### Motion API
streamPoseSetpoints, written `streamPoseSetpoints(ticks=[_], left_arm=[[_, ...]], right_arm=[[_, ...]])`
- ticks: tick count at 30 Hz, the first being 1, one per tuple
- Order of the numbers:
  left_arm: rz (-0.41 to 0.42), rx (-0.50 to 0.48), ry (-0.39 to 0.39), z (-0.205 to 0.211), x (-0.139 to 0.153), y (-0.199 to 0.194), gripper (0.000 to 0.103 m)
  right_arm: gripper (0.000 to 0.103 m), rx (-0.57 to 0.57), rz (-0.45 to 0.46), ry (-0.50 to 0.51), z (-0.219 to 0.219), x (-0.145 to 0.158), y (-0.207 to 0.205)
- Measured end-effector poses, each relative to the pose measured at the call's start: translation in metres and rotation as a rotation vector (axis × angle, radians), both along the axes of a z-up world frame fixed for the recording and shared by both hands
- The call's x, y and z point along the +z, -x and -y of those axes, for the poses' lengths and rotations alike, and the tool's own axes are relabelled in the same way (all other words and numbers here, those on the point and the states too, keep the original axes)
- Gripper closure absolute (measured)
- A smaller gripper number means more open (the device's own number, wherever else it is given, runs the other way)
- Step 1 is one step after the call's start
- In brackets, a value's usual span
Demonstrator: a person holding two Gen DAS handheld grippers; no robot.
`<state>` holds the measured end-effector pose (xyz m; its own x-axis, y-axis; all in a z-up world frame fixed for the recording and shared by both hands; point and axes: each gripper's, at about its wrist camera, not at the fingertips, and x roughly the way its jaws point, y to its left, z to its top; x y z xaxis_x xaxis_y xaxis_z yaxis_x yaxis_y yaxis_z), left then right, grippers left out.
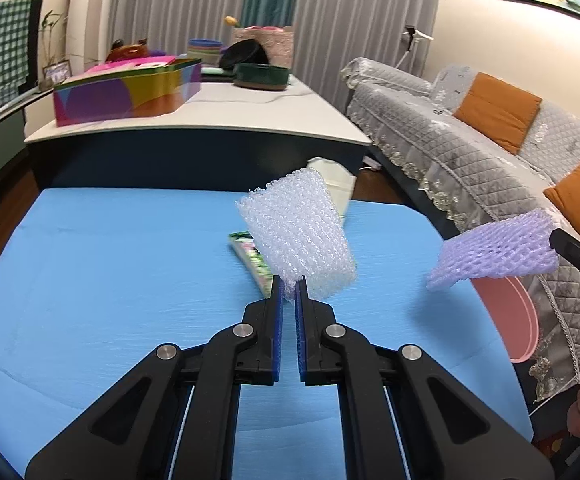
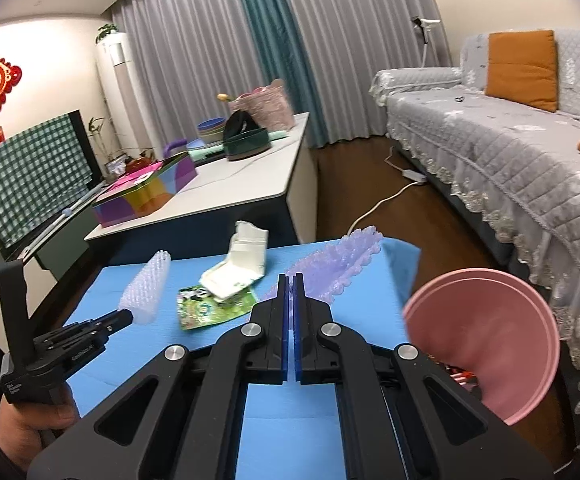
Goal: Collect trash
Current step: 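Carry the white and purple foam nets in both grippers over the pink bin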
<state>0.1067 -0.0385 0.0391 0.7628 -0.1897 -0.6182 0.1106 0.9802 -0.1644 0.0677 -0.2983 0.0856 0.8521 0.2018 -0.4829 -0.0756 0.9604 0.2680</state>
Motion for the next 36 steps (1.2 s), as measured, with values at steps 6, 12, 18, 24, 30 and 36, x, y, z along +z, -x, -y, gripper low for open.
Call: streamPoseSetpoints(ticks=[6,12,18,24,30,36], left_arm=[[0.022,-0.041,0.004,0.020,0.006,0.004,0.097],[0.036,-0.074,0.006,0.035,0.010,0.005,0.097],[0.045,-0.109,0.008,0.051,0.013,0.008,0.097],[0.048,-0.141,0.007,0.066,0.013,0.007,0.097],[0.042,-0.171,0.009,0.082,0.010,0.005,0.097],[0.035,-0.203,0.009,0.100,0.006,0.004,0.097]], right_arm=[[0.101,-0.039,0.003,0.009,0.017,0.001,0.009],[0.101,-0.069,0.009,0.013,0.031,0.003,0.016],[0.101,-0.098,0.003,0.015,0.045,0.000,0.019],[0.101,-0.119,0.000,0.018,0.053,0.000,0.019],[0.101,-0.146,-0.006,0.022,0.065,-0.002,0.023],[0.101,-0.177,-0.007,0.027,0.079,-0.003,0.027]])
